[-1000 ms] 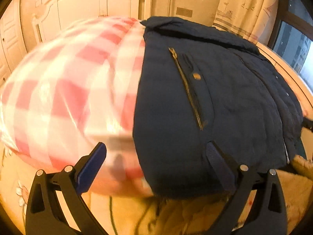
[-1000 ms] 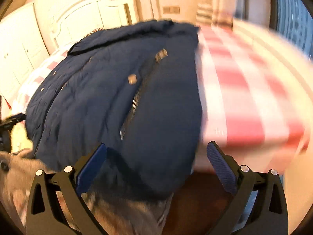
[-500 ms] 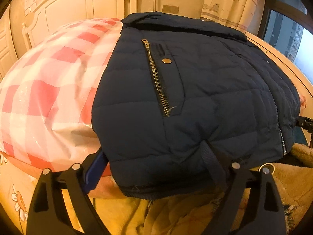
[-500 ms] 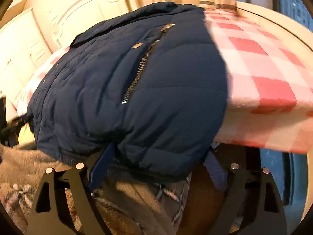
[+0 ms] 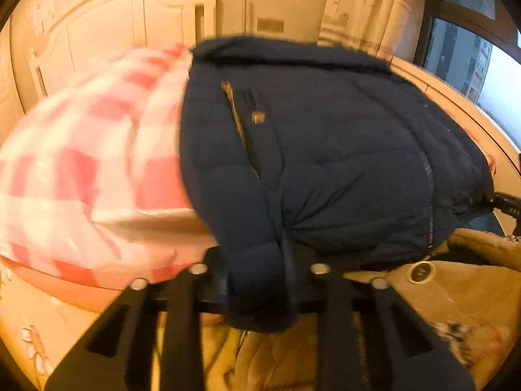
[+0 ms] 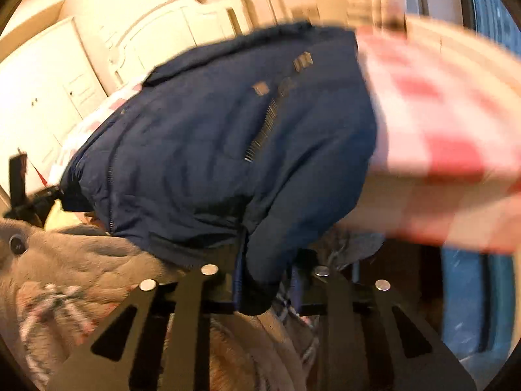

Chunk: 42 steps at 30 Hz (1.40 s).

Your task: Fold large clothes

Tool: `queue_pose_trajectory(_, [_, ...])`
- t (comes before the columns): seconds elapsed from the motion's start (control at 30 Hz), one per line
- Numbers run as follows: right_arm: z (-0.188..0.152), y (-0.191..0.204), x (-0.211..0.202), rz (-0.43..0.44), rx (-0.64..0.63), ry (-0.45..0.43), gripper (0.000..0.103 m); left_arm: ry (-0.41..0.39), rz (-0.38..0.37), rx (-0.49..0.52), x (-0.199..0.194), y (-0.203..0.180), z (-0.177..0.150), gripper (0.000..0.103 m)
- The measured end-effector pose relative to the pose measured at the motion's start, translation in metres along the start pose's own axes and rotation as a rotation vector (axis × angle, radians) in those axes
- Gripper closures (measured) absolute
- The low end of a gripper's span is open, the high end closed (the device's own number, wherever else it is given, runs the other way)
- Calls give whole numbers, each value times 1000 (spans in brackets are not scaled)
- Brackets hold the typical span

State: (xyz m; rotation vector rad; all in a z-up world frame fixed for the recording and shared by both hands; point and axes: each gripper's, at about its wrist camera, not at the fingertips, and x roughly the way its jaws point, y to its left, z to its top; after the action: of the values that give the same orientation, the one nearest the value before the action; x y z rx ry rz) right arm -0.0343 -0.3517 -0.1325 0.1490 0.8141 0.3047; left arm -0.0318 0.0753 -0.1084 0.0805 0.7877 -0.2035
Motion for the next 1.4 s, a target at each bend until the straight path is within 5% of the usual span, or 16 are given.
queue_pose_trajectory(0.27, [45,28,-62,-26,-70,-265,85,-264,-52,-45,-78,0,46,87])
queue_pose_trajectory(0.43, [112,30,-70,-43,-134,-394,86,-336,-105,-115,-78,17,107,88])
queue_pose_trajectory(0.63, [232,9,-28,-107,-127,-427,86,-295,-153,-287,-16,47,233,88])
queue_pose_trajectory(0.87, [345,-53,93,-111,84,-289,84,-147,-6,-450,127,87,343,84])
queue_pose_trajectory(0.97, [370,-80,156,-134,173,-175,76,-42,-8,-523,188,106,355,77])
queue_pose_trajectory(1.03, [372,-93,179,-111,218,-113,51,6,-59,-606,214,126,352,62])
queue_pose_trajectory(1.07, [375,-104,188,-77,251,-94,22,8,-113,-677,224,141,350,51])
queue_pose_trajectory(1.1, [377,-115,189,-49,285,-106,9,-9,-136,-715,224,149,347,42])
queue_pose_trajectory(1.13, [377,-124,185,-11,308,-137,9,-36,-122,-737,222,158,346,35])
queue_pose_trajectory(1.2, [377,-135,176,14,316,-160,9,-121,-37,-687,206,170,351,19])
queue_pose_trajectory(1.4, [373,-136,200,54,104,-36,9,-54,-155,-307,209,137,367,16])
